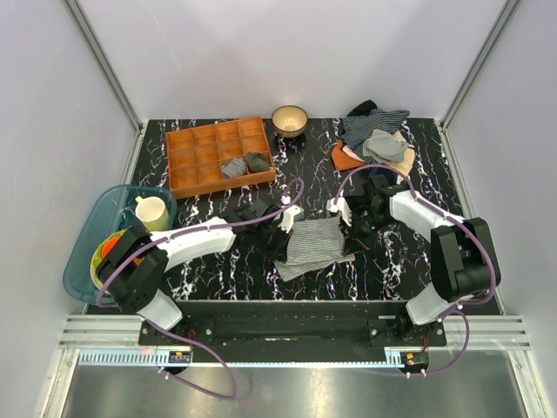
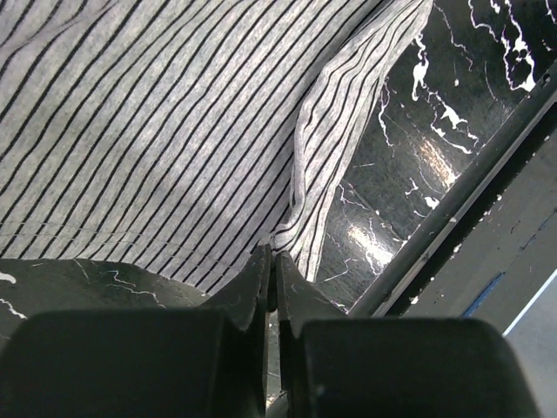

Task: Roll the underwear
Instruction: Fold the underwear at the center of the board.

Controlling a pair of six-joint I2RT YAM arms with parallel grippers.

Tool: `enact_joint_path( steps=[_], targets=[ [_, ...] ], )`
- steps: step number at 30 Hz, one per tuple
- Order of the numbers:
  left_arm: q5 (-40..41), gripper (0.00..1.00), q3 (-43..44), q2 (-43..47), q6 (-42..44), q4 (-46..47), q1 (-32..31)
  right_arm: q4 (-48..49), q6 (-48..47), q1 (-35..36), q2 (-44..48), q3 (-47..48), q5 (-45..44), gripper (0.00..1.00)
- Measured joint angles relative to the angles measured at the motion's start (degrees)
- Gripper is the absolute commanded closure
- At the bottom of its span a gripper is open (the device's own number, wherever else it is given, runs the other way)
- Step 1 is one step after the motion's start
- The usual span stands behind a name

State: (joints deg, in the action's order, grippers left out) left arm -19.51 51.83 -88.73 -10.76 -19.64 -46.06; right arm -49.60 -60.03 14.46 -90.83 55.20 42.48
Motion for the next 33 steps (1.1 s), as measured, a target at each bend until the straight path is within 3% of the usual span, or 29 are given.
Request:
enact_joint_path(
  steps=[2, 3, 7, 10, 13, 18, 24, 28, 33],
  targets=[
    [-0.07, 0.83, -0.24, -0.28, -0.26, 0.33, -0.37, -0.17, -0.22, 0.0, -0.13, -0.28, -0.02, 0.88],
    [-0.09, 0.78, -0.48, -0.5, -0.37, 0.46, -0.59, -0.22, -0.24, 0.0, -0.22, -0.44, -0.02, 0.78],
    [-0.07, 0.57, -1.7, -1.73, -1.4, 0.61, -1.42, -0.63, -0.35, 0.0, -0.66, -0.87, -0.26, 0.62],
    [0.35, 0.48, -2.08, -1.6, -1.57, 0.0, -1.6, -2.05, -0.44, 0.0, -0.7, -0.59, -0.74, 0.6],
    [1.6, 0.45, -2.16, 0.87, -1.51, -1.05, -1.64, -5.38, -0.63, 0.0, -0.52, 1.2, -0.79, 0.6],
    [5.09, 0.41, -2.89, 13.92, 1.42, -1.29, -1.62, -9.53, -1.7, 0.0, 2.97, 5.64, 0.26, 0.63],
    [6.23, 0.37, -8.74, 25.62, 6.27, 5.99, -1.62, -7.89, -3.82, 0.0, 5.77, 4.83, 0.39, 0.73],
    [6.16, 0.44, -11.72, 23.74, 6.71, 8.81, -1.62, -5.53, -3.34, 0.02, 3.85, 3.69, -1.31, 0.78],
    [7.1, 0.46, -11.39, 15.41, 4.26, 10.38, -1.01, 0.52, 2.64, 0.0, 0.74, 4.28, -5.53, 0.71]
  ],
)
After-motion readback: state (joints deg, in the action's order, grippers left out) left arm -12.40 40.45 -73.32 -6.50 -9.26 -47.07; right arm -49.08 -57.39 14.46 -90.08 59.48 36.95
